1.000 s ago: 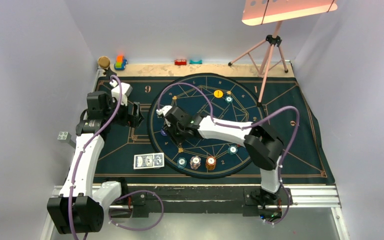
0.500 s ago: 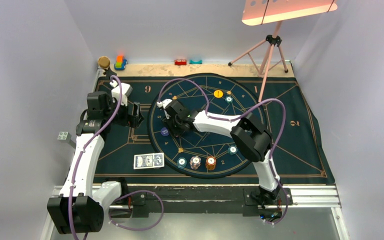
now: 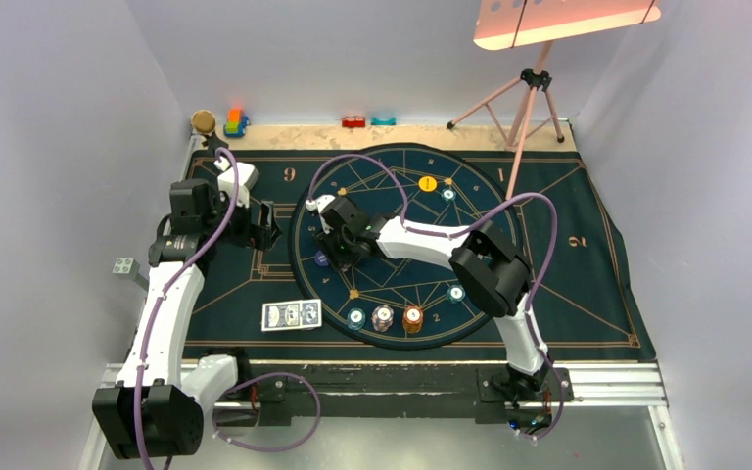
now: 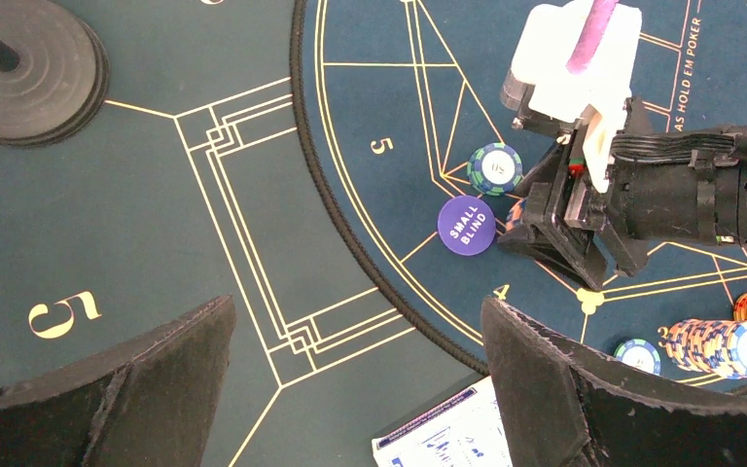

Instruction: Distribute texas hold em gaming equipment

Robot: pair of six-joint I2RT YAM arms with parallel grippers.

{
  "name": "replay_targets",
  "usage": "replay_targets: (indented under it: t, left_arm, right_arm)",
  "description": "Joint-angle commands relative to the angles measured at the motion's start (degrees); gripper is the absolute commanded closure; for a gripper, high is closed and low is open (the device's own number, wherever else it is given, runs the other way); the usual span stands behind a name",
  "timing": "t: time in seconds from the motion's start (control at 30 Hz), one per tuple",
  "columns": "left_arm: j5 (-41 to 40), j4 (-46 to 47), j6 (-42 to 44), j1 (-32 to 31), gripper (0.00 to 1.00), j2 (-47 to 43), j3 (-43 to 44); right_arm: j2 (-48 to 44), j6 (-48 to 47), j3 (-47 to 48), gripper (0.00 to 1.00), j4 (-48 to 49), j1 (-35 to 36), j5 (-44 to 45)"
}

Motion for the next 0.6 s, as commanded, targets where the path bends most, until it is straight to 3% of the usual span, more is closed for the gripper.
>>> replay_targets:
  t: [0.0, 0.13, 0.4, 0.57]
  left_arm:
    - [1.3, 1.1, 0.7, 0.5, 0.00, -1.4, -0.4]
    - [1.5, 1.0, 0.7, 0.6, 0.00, -1.3, -0.3]
    - [1.6, 1.1, 0.7, 0.5, 0.00, -1.6, -0.5]
    - [1.6, 1.0, 0.8, 0.5, 0.00, -1.7, -0.4]
  right_arm:
    - [-1.7, 0.2, 0.5, 0.44, 0.6, 0.4, 0.0]
    - [-2.2, -0.3, 1.0, 0.33, -0.2, 0.8, 1.1]
    - [-11.4, -0.6, -0.2, 0.32, -2.3, 1.0, 3.9]
    - [-20.0, -2.2, -3.6, 0.25, -6.2, 1.0, 3.6]
